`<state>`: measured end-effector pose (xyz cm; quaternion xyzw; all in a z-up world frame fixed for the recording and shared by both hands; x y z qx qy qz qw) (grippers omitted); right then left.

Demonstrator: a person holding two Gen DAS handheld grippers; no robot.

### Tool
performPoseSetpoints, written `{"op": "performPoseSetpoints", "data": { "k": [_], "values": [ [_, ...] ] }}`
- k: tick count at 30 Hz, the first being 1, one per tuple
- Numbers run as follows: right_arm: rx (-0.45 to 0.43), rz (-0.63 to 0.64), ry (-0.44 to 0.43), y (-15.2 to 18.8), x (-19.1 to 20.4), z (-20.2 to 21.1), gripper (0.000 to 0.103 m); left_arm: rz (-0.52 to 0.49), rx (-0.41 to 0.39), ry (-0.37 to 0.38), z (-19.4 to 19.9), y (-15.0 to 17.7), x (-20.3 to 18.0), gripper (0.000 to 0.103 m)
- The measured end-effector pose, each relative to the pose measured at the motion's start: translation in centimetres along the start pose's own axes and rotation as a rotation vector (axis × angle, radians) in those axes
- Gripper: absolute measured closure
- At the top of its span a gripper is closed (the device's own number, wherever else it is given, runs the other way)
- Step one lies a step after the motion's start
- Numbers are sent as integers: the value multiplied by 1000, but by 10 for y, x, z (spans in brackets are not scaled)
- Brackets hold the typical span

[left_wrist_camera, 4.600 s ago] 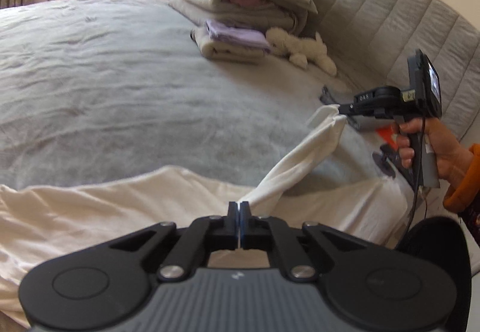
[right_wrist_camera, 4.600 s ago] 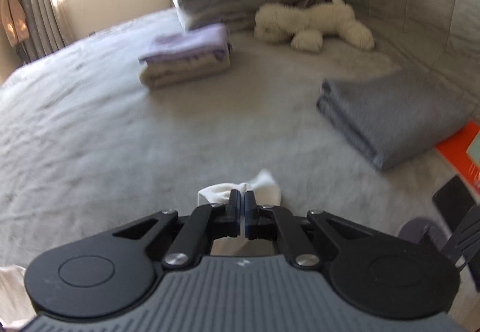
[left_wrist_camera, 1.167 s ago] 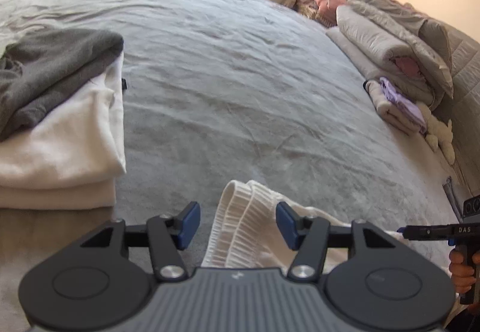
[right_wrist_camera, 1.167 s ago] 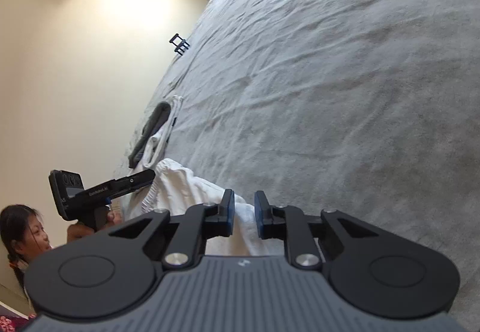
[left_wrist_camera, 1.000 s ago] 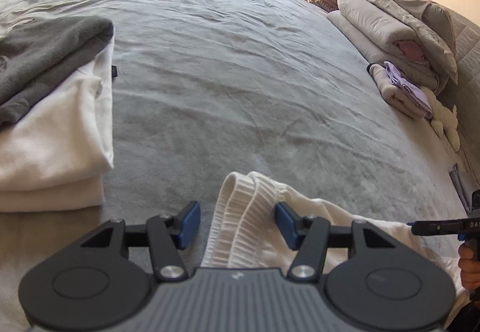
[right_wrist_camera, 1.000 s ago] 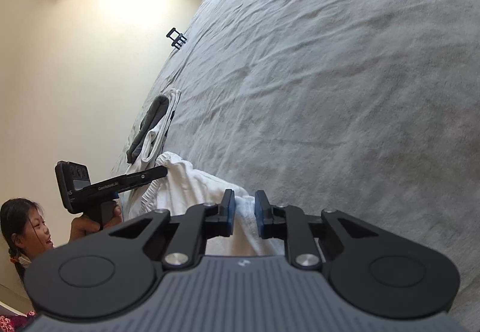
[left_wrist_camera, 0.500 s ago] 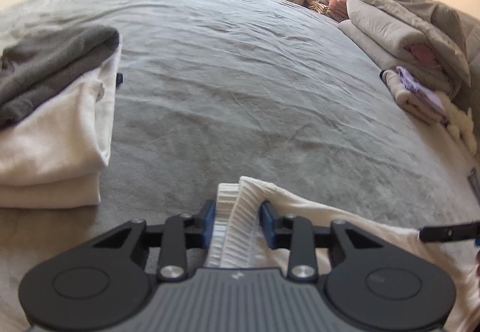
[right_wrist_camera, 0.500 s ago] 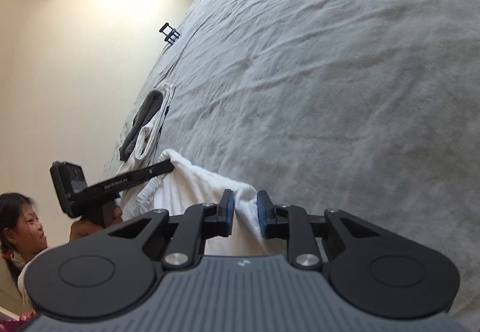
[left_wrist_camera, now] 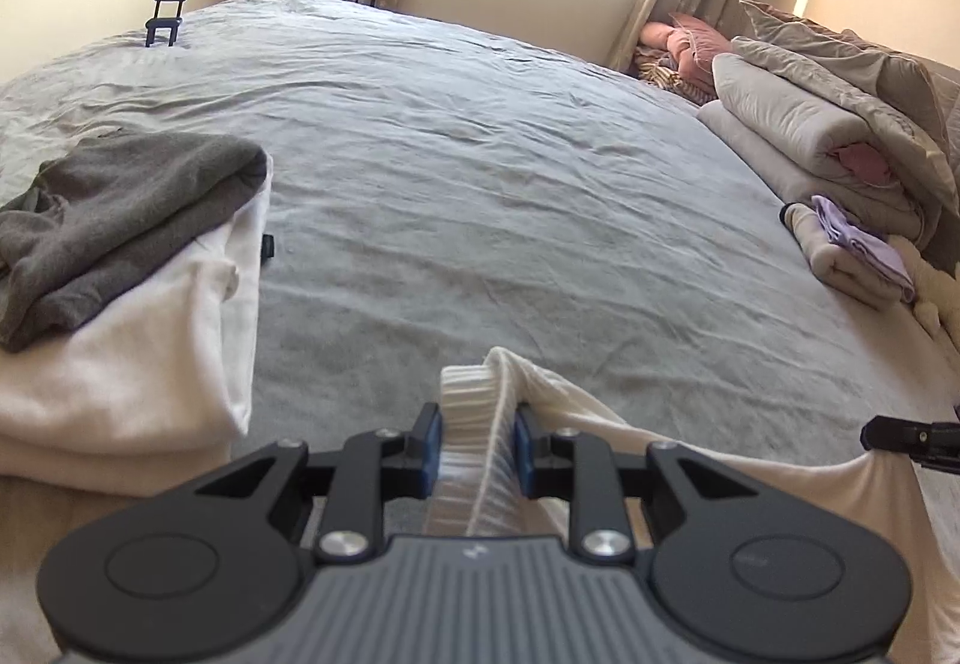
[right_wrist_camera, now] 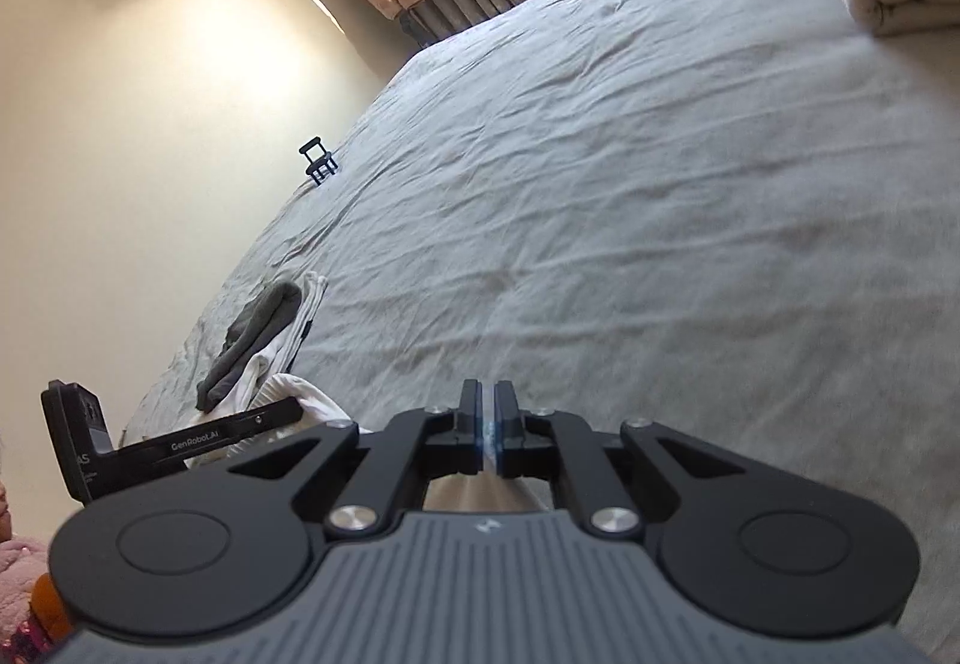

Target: Fold clothes

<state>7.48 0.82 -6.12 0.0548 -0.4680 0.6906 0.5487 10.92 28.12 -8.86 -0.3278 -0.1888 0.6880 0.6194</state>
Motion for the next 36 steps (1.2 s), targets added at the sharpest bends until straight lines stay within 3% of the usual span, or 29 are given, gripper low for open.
{"op": "performPoseSetpoints", "data": {
  "k": [3, 8, 10, 12, 13, 15, 21, 24, 27, 30, 32, 36],
  "values": [
    [5, 12, 55, 0, -10, -14, 97, -5, 32, -15, -17, 0, -1, 77],
    [64, 31, 138, 15, -28, -37, 95, -15, 28, -27, -15, 1, -4, 63],
    [76, 39, 151, 18, -29, -34, 90, 22, 34, -27, -6, 1, 1, 52],
    [79, 51, 159, 19, -26, -26, 86, 67, 45, -42, 7, 2, 10, 49],
    [75, 65, 164, 19, -24, -20, 74, 99, 63, -56, 13, 4, 16, 46],
    [74, 98, 169, 21, -17, -11, 63, 171, 105, -62, 27, 9, 26, 44],
    [125, 228, 109, 40, 25, 0, 63, 350, 176, -14, 58, 34, 35, 41],
    [187, 293, 65, 59, 46, -2, 63, 399, 190, 11, 65, 46, 30, 43],
    [251, 339, 33, 82, 60, -4, 65, 421, 173, 36, 63, 51, 22, 52],
    [303, 342, 7, 102, 64, -6, 69, 469, 170, 46, 57, 55, 23, 64],
    [328, 344, -6, 111, 66, -7, 72, 503, 170, 48, 54, 58, 25, 78],
    [344, 359, 0, 119, 65, -5, 91, 535, 146, 58, 54, 58, 28, 94]
  ]
}}
Point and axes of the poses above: each gripper's, at about its wrist camera, not at the fingertips, and z roughly against the way its jaws point, x to its left, y to its underside, the point moved 9 cm from there along -z, roughly the way its jaws point, and after that the axes turned 4 degrees about x, right-handed, at the moved point
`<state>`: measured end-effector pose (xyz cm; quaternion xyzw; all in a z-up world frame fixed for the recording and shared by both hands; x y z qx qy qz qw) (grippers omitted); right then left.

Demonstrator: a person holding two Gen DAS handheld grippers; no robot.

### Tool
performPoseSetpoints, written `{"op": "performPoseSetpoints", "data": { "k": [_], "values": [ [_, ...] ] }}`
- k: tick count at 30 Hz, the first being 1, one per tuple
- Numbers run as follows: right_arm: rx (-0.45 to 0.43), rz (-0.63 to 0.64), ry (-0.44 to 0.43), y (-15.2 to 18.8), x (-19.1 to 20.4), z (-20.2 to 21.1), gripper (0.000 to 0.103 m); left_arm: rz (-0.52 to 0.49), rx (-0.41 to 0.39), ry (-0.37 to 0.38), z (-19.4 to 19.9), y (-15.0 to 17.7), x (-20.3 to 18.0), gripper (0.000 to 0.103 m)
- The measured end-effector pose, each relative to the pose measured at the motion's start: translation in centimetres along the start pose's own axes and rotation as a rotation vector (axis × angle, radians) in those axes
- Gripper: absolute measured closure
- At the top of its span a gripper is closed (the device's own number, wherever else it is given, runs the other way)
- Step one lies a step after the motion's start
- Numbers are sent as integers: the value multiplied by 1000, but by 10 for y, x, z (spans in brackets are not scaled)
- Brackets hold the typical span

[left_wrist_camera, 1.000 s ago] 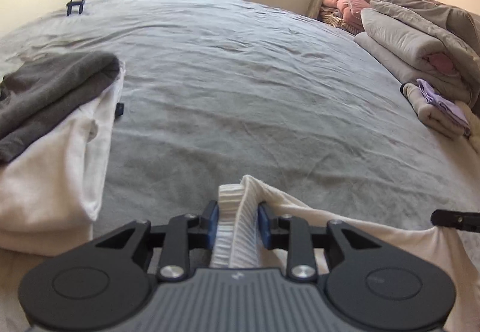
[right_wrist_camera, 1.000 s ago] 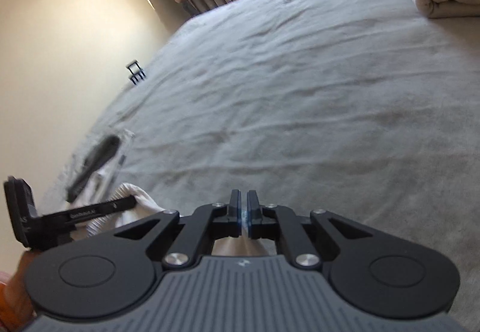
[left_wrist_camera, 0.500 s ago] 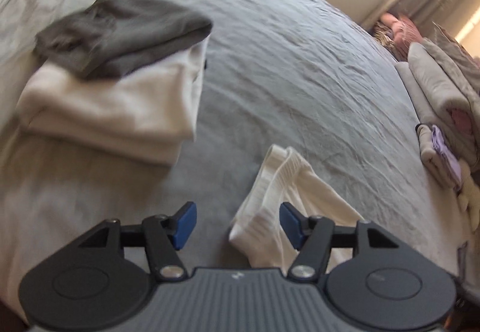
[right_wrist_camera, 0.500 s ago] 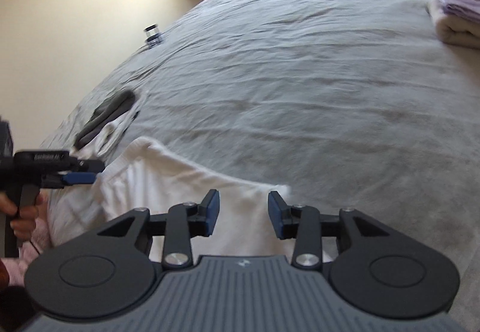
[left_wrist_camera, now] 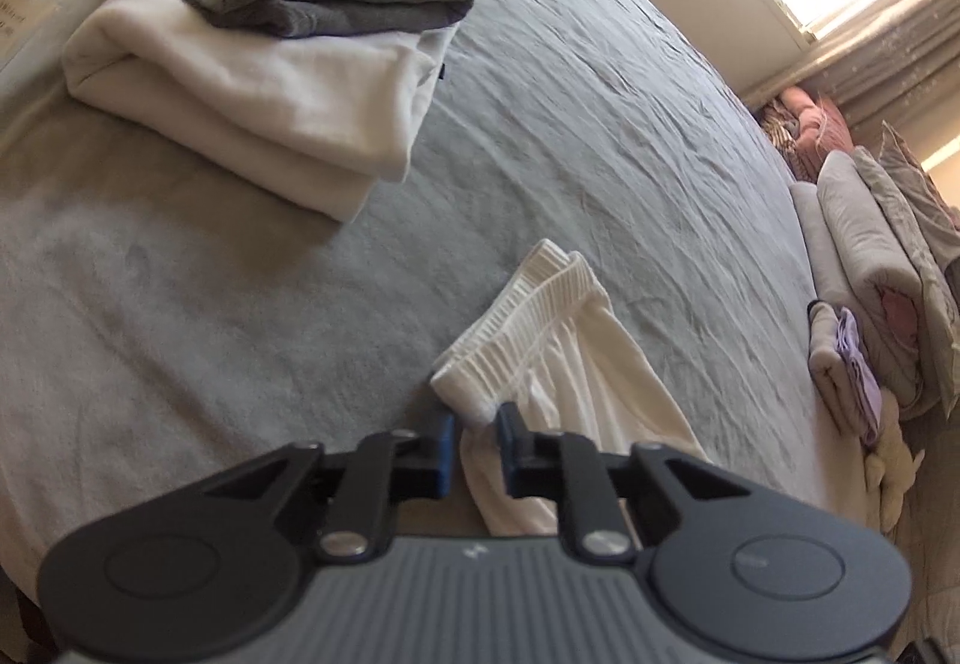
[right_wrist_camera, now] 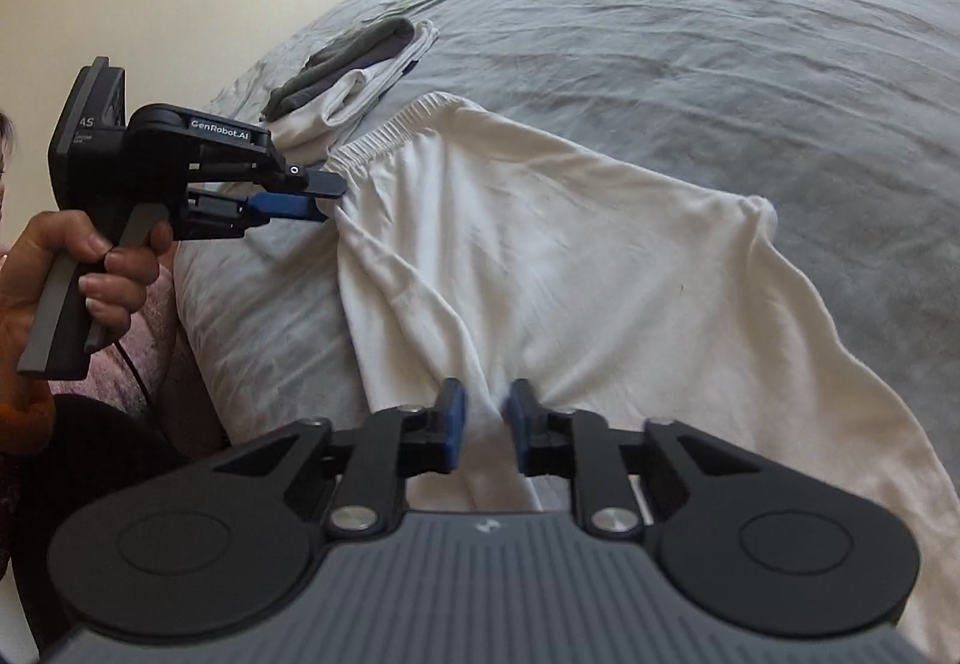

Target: Fold clothes

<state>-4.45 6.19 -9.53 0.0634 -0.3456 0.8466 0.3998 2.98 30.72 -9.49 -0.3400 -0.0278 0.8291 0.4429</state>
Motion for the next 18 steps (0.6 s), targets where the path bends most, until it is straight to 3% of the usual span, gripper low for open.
{"op": "performPoseSetpoints", "data": {
  "k": [6, 11, 14, 18],
  "values": [
    [-5, 22, -4, 6, 4, 8, 98, -58, -51, 76, 7, -6, -15, 96],
    [-48, 45, -15, 6, 11, 20, 99, -116, -146, 167, 11, -17, -29, 96],
    [-73, 62, -70, 4, 22, 25, 99, -135, -151, 139, 5, -23, -25, 96],
    [-45, 70, -92, 5, 31, 15, 99, -92, -47, 45, -12, -19, -4, 96]
  ]
}}
Point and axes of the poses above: each gripper's, at about its wrist camera, not at the fingertips, and z roughly against the way its jaws point, x to its left, y to its underside, the point moved 9 cm from there along -z, roughly the way its jaws point, and after that the axes turned 4 degrees about x, right-handed, at the moved point
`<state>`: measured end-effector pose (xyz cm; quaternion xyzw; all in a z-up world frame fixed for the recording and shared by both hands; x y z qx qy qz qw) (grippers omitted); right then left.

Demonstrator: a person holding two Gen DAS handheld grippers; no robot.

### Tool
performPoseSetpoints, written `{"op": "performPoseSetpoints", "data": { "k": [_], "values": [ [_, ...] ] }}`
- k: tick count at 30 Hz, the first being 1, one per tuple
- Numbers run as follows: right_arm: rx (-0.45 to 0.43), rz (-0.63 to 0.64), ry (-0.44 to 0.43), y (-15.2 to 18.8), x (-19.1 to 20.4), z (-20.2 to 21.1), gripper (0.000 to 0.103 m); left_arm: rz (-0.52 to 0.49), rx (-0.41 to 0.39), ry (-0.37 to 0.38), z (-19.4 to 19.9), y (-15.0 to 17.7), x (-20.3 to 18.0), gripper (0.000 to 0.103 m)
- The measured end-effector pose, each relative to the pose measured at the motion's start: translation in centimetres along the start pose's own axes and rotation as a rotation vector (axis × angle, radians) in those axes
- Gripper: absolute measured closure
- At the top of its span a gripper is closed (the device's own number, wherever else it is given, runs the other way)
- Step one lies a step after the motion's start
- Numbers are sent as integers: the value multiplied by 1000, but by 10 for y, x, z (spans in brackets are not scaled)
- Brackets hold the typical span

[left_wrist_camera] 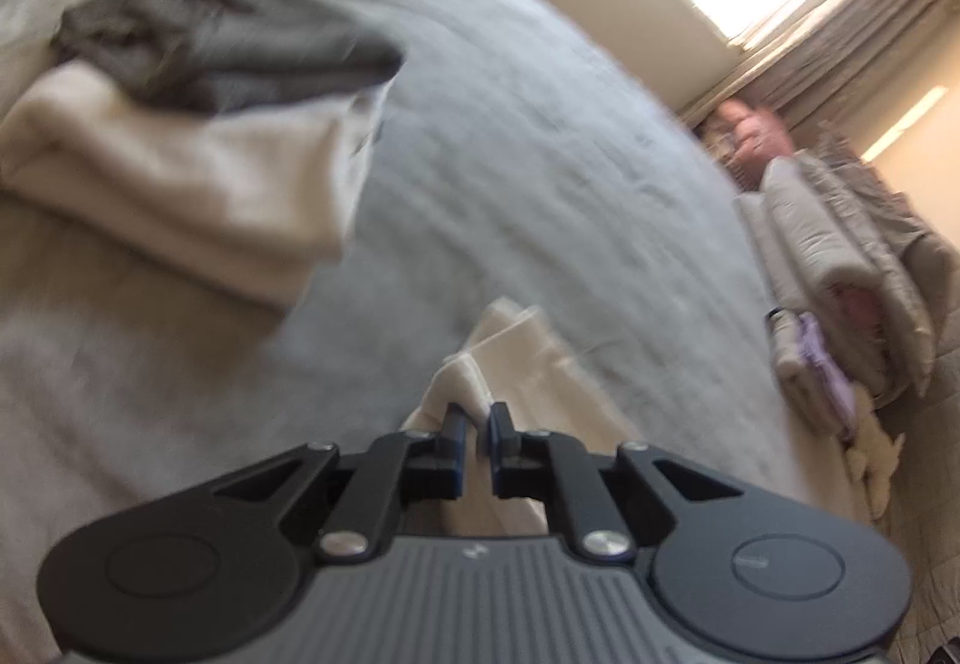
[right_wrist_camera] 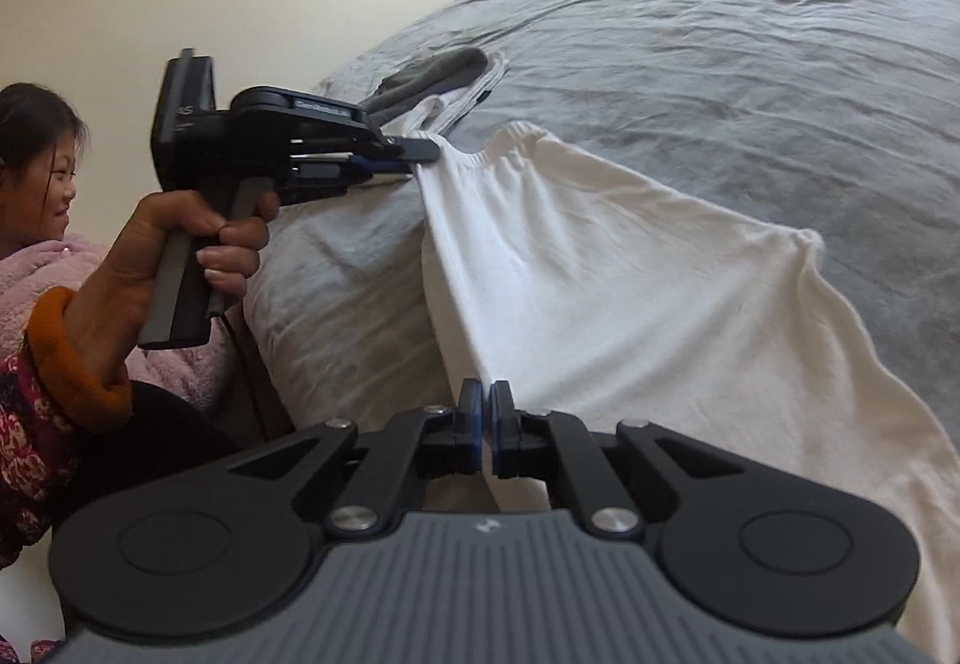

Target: Fold clothes

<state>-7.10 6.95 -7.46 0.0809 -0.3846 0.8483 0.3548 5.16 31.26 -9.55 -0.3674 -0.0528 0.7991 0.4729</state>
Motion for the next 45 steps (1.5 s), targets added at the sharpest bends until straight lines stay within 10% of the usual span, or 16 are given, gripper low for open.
{"op": "performPoseSetpoints", "data": {
  "k": [7, 13, 22, 30, 34, 45],
  "values": [
    [101, -8, 17, 16, -4, -29, 98, 29, 33, -38, 4, 4, 15, 82],
    [98, -40, -20, 17, -4, -26, 89, 184, 78, 91, 1, 8, 24, 62],
    [97, -61, -28, 16, -8, -30, 91, 448, 54, 203, -21, 29, 36, 98],
    [79, -61, -42, 18, -8, -27, 90, 110, -65, -59, -1, 21, 12, 91],
    [65, -69, -60, 19, -4, -18, 67, 57, -128, -139, 13, 17, 7, 53],
    [-104, -239, 115, 43, -71, 86, 59, -121, -79, -132, 29, 39, -29, 43]
  ]
}}
Point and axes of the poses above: each gripper's, at about its wrist camera, not at the fingertips, and z roughly against the way its jaws point, x to its left, y to its underside, the point moved 9 cm from there along -z, roughly the way its jaws point, and after that the axes turned 4 degrees about x, right-handed, at the moved point
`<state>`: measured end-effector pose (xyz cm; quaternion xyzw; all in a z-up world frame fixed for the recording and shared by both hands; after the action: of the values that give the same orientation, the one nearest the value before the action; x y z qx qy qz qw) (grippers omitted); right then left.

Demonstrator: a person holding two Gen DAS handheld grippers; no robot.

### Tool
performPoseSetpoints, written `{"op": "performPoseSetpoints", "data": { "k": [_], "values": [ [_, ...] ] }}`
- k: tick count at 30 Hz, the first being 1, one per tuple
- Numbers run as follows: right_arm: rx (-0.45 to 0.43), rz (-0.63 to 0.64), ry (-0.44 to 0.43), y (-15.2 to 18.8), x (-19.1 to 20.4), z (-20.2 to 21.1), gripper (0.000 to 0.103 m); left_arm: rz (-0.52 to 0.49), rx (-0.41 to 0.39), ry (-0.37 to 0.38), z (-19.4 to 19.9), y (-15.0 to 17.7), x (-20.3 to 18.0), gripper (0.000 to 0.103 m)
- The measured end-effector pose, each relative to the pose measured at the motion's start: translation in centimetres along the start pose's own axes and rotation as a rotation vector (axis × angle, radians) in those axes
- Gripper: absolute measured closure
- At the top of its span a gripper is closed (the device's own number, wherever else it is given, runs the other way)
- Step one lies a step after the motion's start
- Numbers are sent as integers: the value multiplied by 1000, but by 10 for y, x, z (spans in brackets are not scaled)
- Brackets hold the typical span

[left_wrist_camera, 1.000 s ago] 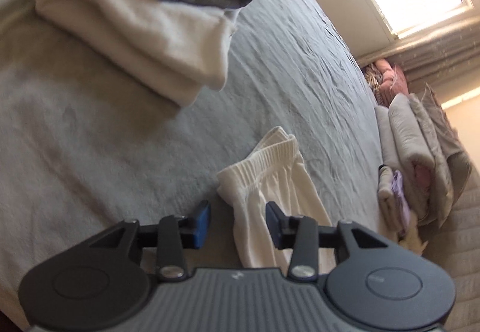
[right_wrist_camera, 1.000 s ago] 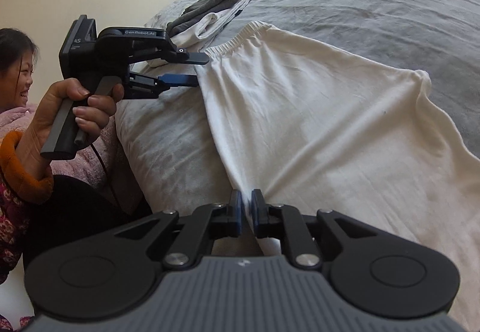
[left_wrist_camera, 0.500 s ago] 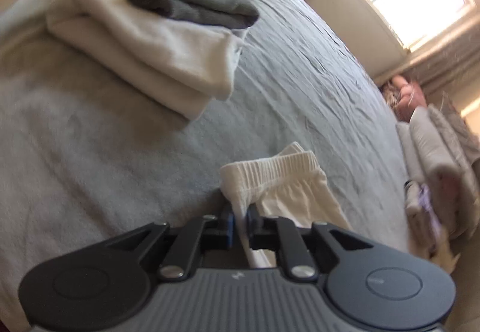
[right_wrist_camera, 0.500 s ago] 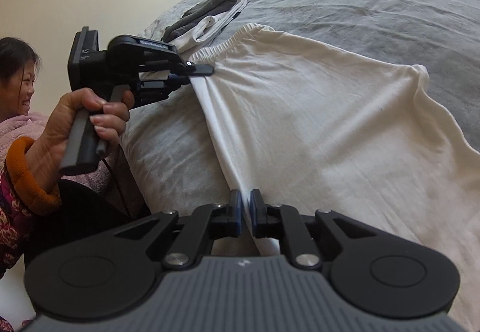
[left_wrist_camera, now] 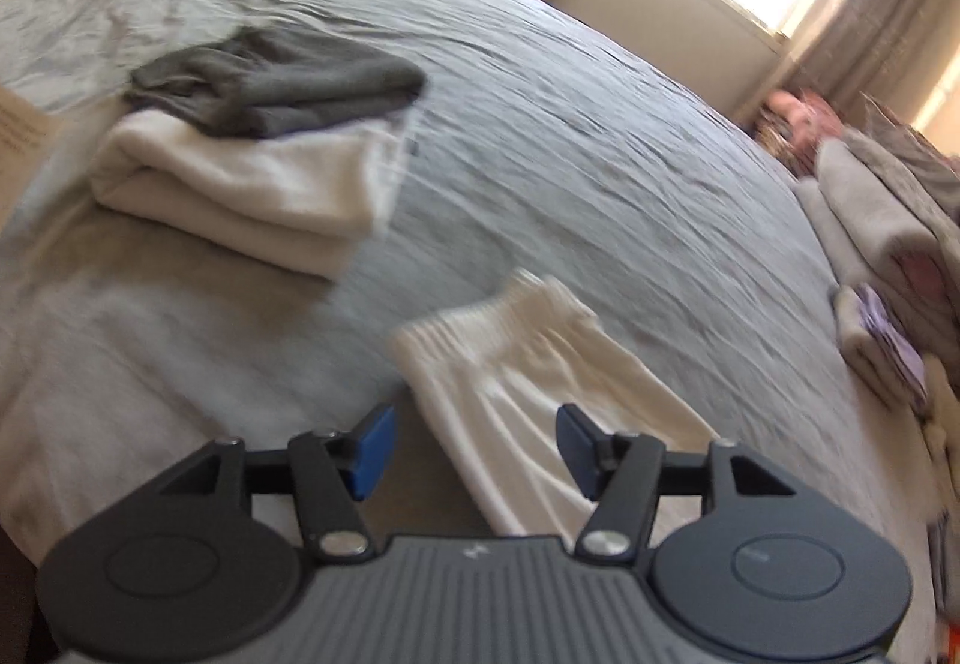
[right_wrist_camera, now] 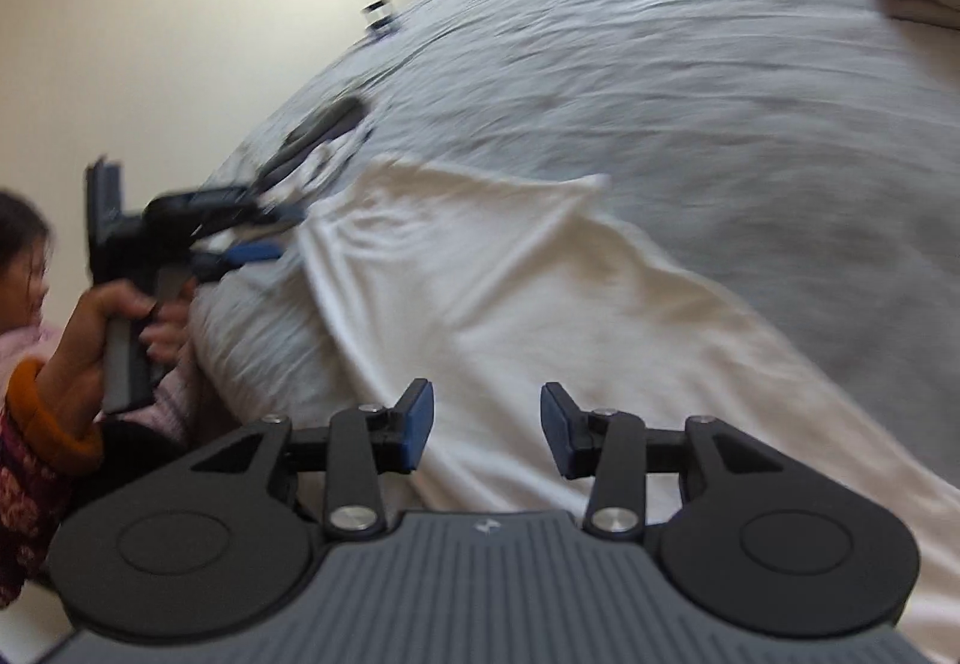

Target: Fold clothes

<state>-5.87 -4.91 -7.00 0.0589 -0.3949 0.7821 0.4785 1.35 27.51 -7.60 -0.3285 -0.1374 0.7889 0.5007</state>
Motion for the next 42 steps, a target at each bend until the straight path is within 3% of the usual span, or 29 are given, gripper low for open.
{"op": "performPoseSetpoints", "data": {
  "k": [9, 17, 21, 27, 30, 34, 39, 41, 42],
  "values": [
    [-70, -182, 231, 17, -88, 85, 59, -172, 162, 179, -13, 61, -92, 43],
    [-106, -324, 405, 34, -154, 148, 59, -415, 272, 341, -9, 125, -183, 45],
    [-102, -365, 433, 42, -173, 156, 59, -562, 330, 442, -1, 163, -227, 48],
    [-69, -357, 481, 45, -188, 147, 70, -758, 413, 581, 9, 219, -281, 49],
    [-85, -368, 512, 43, -196, 151, 70, -809, 451, 624, 8, 241, -305, 49],
    [-85, -380, 480, 44, -195, 155, 70, -838, 484, 660, 1, 262, -334, 50],
    [-46, -327, 445, 43, -182, 138, 70, -838, 509, 689, -5, 283, -363, 62],
    [-20, -300, 447, 43, -178, 129, 85, -839, 510, 692, -5, 286, -370, 82],
    [-8, -281, 464, 45, -178, 126, 99, -839, 510, 694, -5, 287, -372, 89]
  ]
}}
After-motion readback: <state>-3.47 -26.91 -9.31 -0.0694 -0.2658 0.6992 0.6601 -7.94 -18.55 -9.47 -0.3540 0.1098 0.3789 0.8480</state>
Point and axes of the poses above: each gripper's, at about its wrist camera, not at the fingertips, and z roughly against the way its jaws point, x to its left, y to its underside, the point moved 9 cm from there along -z, roughly the way its jaws point, and after that the axes turned 4 degrees about x, right-handed, at the moved point
